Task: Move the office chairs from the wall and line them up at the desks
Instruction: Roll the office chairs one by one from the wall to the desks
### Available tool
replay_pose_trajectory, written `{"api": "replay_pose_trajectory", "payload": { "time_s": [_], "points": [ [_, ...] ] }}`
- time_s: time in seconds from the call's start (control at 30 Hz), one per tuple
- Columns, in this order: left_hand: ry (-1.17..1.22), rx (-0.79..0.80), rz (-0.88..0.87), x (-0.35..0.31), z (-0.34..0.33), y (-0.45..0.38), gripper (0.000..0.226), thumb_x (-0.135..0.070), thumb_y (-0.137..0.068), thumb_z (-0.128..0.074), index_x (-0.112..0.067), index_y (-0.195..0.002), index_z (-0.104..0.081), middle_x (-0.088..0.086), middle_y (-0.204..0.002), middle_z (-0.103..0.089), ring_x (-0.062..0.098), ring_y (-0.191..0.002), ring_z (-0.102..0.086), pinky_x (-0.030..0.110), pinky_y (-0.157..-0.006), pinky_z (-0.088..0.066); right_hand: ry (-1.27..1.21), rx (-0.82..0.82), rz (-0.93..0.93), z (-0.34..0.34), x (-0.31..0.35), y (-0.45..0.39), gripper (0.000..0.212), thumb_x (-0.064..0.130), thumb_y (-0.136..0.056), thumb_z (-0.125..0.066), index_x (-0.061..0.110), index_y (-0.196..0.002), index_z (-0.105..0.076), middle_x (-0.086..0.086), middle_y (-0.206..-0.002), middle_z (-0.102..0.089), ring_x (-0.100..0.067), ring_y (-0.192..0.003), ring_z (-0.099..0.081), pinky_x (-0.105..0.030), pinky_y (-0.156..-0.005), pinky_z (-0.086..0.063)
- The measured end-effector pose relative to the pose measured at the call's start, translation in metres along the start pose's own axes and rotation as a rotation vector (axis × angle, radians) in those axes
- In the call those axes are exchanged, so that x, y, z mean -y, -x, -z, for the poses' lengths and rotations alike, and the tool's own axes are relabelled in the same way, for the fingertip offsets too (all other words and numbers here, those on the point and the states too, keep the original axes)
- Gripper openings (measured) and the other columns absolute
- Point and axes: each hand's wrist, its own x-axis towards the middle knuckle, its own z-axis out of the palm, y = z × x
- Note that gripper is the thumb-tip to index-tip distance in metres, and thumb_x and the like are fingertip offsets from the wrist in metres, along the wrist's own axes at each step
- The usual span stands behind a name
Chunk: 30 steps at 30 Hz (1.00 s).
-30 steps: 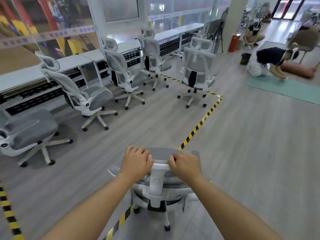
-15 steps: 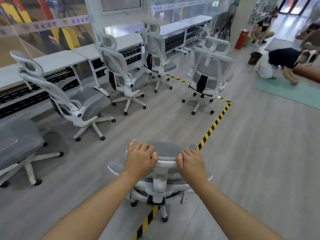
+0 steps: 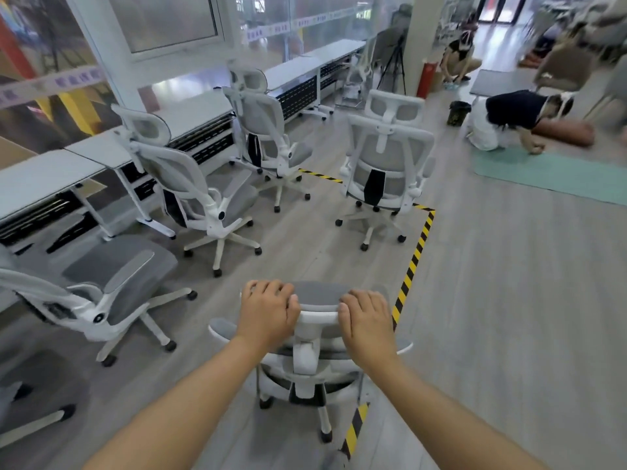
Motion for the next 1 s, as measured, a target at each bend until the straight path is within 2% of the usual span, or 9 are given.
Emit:
{"api": "replay_pose_trajectory", "payload": {
  "time_s": [0.13,0.2,0.27,0.37,0.43,0.6,0.73,0.9,1.0],
  "points": [
    [0.018,0.117,-0.009,0.021,-0.028,-0.077,0.035,-0.036,-0.094,-0.035,-0.02,-0.09,-0.066,-0.001,-0.086,-0.064,0.025,-0.08,-0.056,0.041,-0.08,-0.04,0.035,0.11,-0.069,-0.025,-0.018,-0.076,0.042,0.04,-0.106,-0.022,0.022,-0.116,-0.059,0.001,-0.122,-0.056,-0.022,-0.118,-0.05,-0.042,-0.113,-0.03],
    [0.02,0.191,-0.014,0.034,-0.042,-0.114,0.038,-0.04,-0.097,-0.031,-0.021,-0.097,-0.064,-0.002,-0.092,-0.063,0.025,-0.086,-0.056,0.043,-0.082,-0.042,0.038,0.163,-0.091,-0.038,-0.027,-0.108,0.046,0.042,-0.106,-0.018,0.023,-0.127,-0.054,-0.003,-0.136,-0.051,-0.025,-0.133,-0.041,-0.046,-0.12,-0.023],
    [0.027,0.202,-0.069,0.045,-0.054,-0.136,0.039,-0.042,-0.101,-0.027,-0.021,-0.101,-0.061,-0.003,-0.094,-0.06,0.024,-0.09,-0.054,0.043,-0.087,-0.041,0.058,0.191,-0.096,-0.046,-0.033,-0.135,0.049,0.044,-0.106,-0.013,0.026,-0.128,-0.052,-0.003,-0.142,-0.047,-0.025,-0.14,-0.034,-0.049,-0.123,-0.016],
    [0.075,0.19,-0.132,0.063,-0.079,-0.183,0.035,-0.041,-0.104,-0.027,-0.024,-0.099,-0.058,-0.006,-0.094,-0.055,0.02,-0.093,-0.05,0.043,-0.101,-0.037,0.077,0.226,-0.158,-0.06,-0.042,-0.189,0.048,0.047,-0.104,-0.012,0.029,-0.119,-0.054,0.0,-0.137,-0.048,-0.023,-0.136,-0.034,-0.047,-0.122,-0.012],
    [0.099,0.178,-0.158,0.071,-0.096,-0.218,0.034,-0.041,-0.104,-0.028,-0.026,-0.1,-0.057,-0.008,-0.095,-0.055,0.019,-0.094,-0.049,0.043,-0.104,-0.035,0.092,0.199,-0.193,-0.071,-0.05,-0.224,0.047,0.047,-0.103,-0.015,0.029,-0.116,-0.056,0.0,-0.133,-0.051,-0.023,-0.132,-0.037,-0.047,-0.121,-0.013],
    [0.147,0.154,-0.268,0.093,-0.145,-0.311,0.034,-0.041,-0.102,-0.03,-0.025,-0.097,-0.06,-0.007,-0.094,-0.057,0.018,-0.091,-0.05,0.037,-0.092,-0.035,0.136,0.116,-0.281,-0.105,-0.077,-0.299,0.042,0.046,-0.104,-0.022,0.029,-0.107,-0.06,0.003,-0.121,-0.056,-0.021,-0.12,-0.045,-0.046,-0.116,-0.024],
    [0.214,0.219,-0.34,0.107,-0.177,-0.379,0.034,-0.04,-0.102,-0.029,-0.025,-0.096,-0.058,-0.008,-0.093,-0.054,0.018,-0.09,-0.047,0.036,-0.091,-0.034,0.194,0.105,-0.354,-0.119,-0.085,-0.35,0.043,0.046,-0.103,-0.019,0.027,-0.101,-0.058,0.005,-0.101,-0.053,-0.02,-0.103,-0.046,-0.043,-0.11,-0.029],
    [0.212,0.295,-0.456,0.123,-0.213,-0.454,0.032,-0.041,-0.097,-0.033,-0.025,-0.109,-0.058,-0.005,-0.101,-0.056,0.02,-0.097,-0.048,0.038,-0.095,-0.036,0.225,0.101,-0.449,-0.133,-0.099,-0.413,0.049,0.047,-0.101,-0.015,0.027,-0.105,-0.06,0.004,-0.101,-0.053,-0.02,-0.104,-0.045,-0.041,-0.113,-0.025],
    [0.214,0.308,-0.471,0.124,-0.23,-0.479,0.033,-0.046,-0.095,-0.037,-0.024,-0.11,-0.057,-0.003,-0.103,-0.054,0.022,-0.099,-0.046,0.039,-0.095,-0.035,0.235,0.14,-0.467,-0.14,-0.111,-0.435,0.051,0.048,-0.101,-0.013,0.028,-0.109,-0.059,0.003,-0.103,-0.052,-0.02,-0.104,-0.043,-0.04,-0.112,-0.025]
  ]
}}
